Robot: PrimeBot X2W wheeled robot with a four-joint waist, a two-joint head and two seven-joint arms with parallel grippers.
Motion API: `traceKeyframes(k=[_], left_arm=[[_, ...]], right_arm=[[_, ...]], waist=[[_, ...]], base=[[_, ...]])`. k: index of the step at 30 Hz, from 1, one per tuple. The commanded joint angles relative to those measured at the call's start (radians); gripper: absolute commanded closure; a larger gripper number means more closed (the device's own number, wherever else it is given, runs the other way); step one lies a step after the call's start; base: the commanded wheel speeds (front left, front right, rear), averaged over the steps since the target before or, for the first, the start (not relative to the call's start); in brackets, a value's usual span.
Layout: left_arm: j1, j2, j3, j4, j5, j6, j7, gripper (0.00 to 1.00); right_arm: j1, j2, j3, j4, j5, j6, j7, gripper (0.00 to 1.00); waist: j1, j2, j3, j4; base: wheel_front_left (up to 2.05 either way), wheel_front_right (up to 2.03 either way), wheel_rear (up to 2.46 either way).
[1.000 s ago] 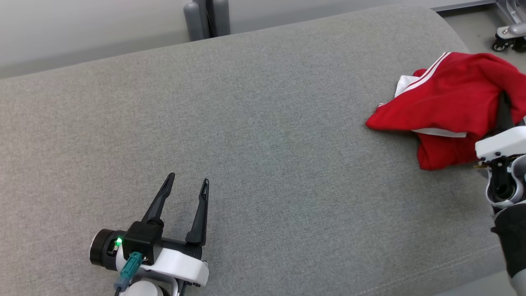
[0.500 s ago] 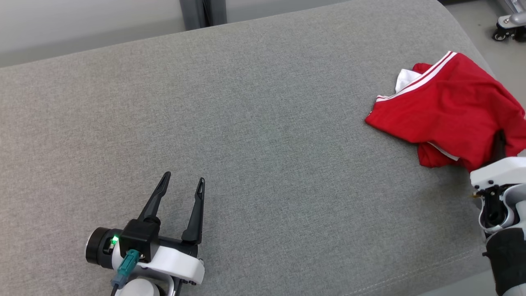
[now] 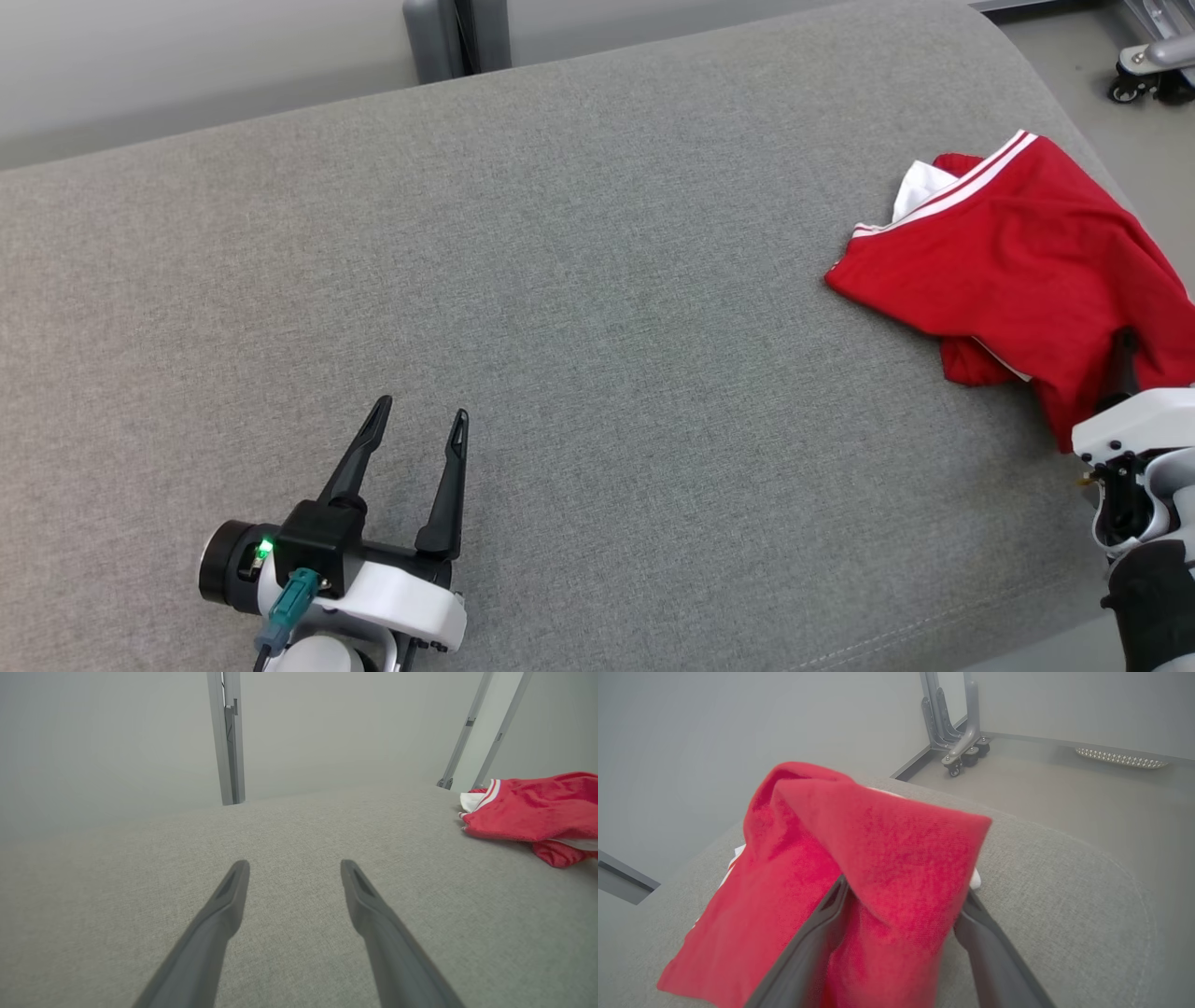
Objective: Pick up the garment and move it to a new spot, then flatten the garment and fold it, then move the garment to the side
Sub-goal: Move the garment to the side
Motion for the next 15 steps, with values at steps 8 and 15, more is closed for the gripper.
traceKeyframes(k=[8,15], left_arm=[[0.013,0.005,-0.003,0.001,-0.017,0.005,0.000,0.00],[0.019,0.005,-0.003,0.001,-0.023,0.011,0.000,0.00]], right_arm=[[0.016,-0.019,-0.131,-0.002,-0.142,0.000,-0.005,0.00],[0.027,0.021,-0.238,-0.094,-0.267,0.000,-0.005,0.00]], waist=[[0.0000,0.0000,-0.027,-0.010],[0.0000,0.0000,-0.043,-0.024]], base=[[0.00,0.00,0.00],[0.00,0.00,0.00]])
